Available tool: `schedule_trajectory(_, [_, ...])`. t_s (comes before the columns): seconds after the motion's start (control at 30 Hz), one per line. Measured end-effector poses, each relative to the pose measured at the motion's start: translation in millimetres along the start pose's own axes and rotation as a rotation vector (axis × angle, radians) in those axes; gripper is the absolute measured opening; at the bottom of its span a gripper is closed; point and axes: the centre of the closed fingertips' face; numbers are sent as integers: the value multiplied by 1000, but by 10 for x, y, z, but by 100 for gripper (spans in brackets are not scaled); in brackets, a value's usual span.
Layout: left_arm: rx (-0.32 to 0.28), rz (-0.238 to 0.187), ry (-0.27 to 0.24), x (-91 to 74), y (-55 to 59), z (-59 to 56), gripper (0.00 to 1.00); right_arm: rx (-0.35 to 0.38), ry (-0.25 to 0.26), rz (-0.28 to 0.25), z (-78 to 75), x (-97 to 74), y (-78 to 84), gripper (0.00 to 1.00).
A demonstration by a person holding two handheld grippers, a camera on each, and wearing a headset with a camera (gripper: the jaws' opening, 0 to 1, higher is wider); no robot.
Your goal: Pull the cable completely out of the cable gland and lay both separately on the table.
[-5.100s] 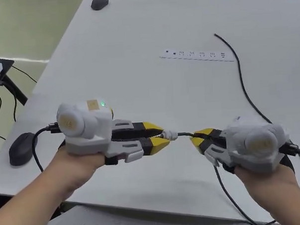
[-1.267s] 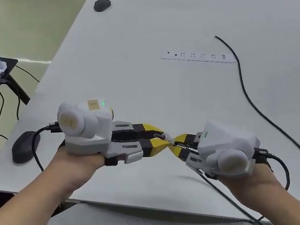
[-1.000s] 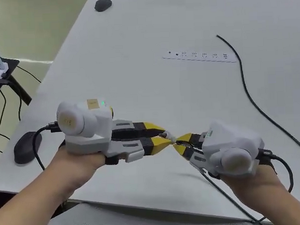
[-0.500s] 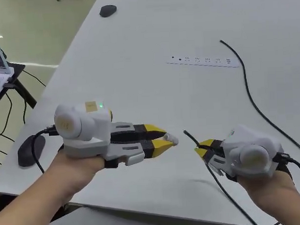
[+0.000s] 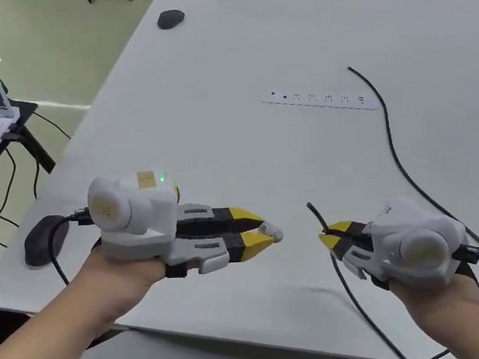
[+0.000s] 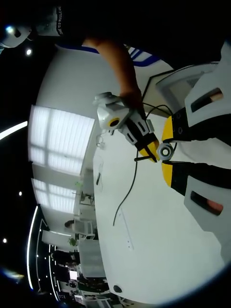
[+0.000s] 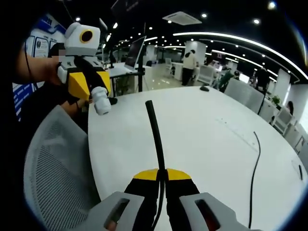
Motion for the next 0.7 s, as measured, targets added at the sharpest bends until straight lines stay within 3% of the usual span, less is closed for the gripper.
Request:
schedule_trajectory(0.3, [-11, -11, 8, -41, 160, 5, 15, 7, 36, -12, -16, 26, -199, 0])
schedule_trajectory(0.47, [-13, -32, -2, -110, 245, 56, 15, -32, 37, 22, 19, 117, -277, 0])
schedule_trajectory(0.7, [-16, -22, -4, -263, 443, 118, 15, -36, 30, 53, 143, 287, -414, 0])
Point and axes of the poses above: the centre of the closed fingertips' face, and the gripper's own axes: x roughly forward along the fingers, z roughly to its left, y roughly out of its underside, and after that the axes turned 8 degrees about x, right-handed
